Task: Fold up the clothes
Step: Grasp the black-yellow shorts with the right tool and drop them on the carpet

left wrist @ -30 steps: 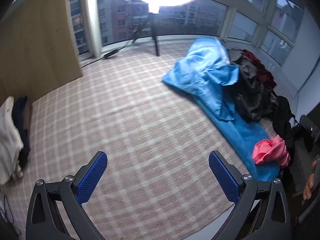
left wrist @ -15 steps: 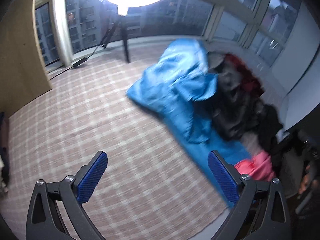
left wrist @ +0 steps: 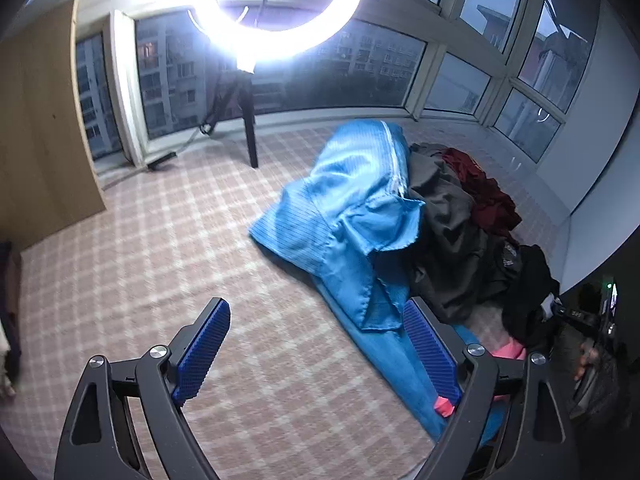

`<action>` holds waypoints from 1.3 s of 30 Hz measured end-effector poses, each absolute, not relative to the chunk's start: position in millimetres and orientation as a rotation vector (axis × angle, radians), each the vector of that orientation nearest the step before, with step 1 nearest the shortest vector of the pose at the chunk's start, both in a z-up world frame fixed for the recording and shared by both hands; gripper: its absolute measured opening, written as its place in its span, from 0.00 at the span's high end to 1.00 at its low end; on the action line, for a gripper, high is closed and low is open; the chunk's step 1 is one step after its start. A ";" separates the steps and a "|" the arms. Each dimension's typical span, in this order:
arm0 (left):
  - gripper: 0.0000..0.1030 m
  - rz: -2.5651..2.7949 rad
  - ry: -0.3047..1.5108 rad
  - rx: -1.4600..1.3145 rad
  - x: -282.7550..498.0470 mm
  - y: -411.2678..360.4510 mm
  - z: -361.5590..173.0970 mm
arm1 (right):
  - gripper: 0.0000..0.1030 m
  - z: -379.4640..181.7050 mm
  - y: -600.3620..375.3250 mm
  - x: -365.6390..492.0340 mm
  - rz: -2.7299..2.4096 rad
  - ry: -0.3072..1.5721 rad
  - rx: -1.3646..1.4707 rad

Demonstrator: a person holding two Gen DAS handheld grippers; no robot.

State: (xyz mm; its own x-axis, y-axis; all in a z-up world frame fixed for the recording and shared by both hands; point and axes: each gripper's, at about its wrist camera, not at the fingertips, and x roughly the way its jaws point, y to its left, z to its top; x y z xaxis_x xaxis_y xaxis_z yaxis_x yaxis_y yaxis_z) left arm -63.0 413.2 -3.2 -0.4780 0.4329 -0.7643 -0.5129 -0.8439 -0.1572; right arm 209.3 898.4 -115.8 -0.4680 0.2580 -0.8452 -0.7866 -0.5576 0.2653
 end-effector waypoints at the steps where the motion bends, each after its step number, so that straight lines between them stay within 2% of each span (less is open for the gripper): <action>1: 0.14 2.318 0.130 -1.143 -62.5 409.0 -0.5 | 0.85 -111.2 902.1 215.0 2.091 0.927 -0.980; 3: 0.14 2.337 0.126 -1.126 -63.9 398.3 5.3 | 0.85 -90.8 901.8 219.7 2.145 0.939 -0.895; 9: 0.14 2.363 0.103 -1.067 -66.9 363.2 22.8 | 0.87 26.5 853.3 187.9 2.437 0.797 -0.670; 15: 0.14 2.449 0.059 -0.964 -63.3 301.1 56.0 | 0.87 153.1 722.2 119.7 2.861 0.572 -0.537; 20: 0.14 2.568 -0.012 -0.927 -59.8 223.7 73.6 | 0.87 187.5 590.9 50.4 3.210 0.512 -0.664; 23: 0.14 2.645 -0.051 -0.946 -51.6 172.9 67.4 | 0.87 178.9 502.3 2.1 3.393 0.529 -0.819; 25: 0.14 2.681 -0.058 -0.991 -48.6 143.4 57.4 | 0.78 154.8 449.6 -41.4 3.427 0.564 -1.082; 27: 0.14 2.705 -0.039 -1.045 -45.7 118.0 43.3 | 0.72 116.7 403.3 -84.7 3.302 0.394 -1.459; 29: 0.14 2.730 0.000 -1.091 -43.9 99.0 29.1 | 0.72 79.7 392.0 -102.1 3.116 0.290 -1.651; 31: 0.14 2.741 0.018 -1.136 -43.5 82.8 14.1 | 0.70 52.0 399.8 -90.5 3.080 0.310 -1.671; 34: 0.14 2.737 -0.004 -1.232 -49.1 57.1 -13.4 | 0.69 11.5 392.5 -74.2 3.019 0.198 -1.700; 36: 0.14 2.713 -0.033 -1.297 -54.1 48.3 -31.5 | 0.68 -22.4 388.2 -58.3 2.952 0.213 -1.745; 39: 0.14 2.656 -0.038 -1.340 -63.5 50.7 -50.8 | 0.67 -64.7 390.4 -34.8 2.880 0.384 -1.818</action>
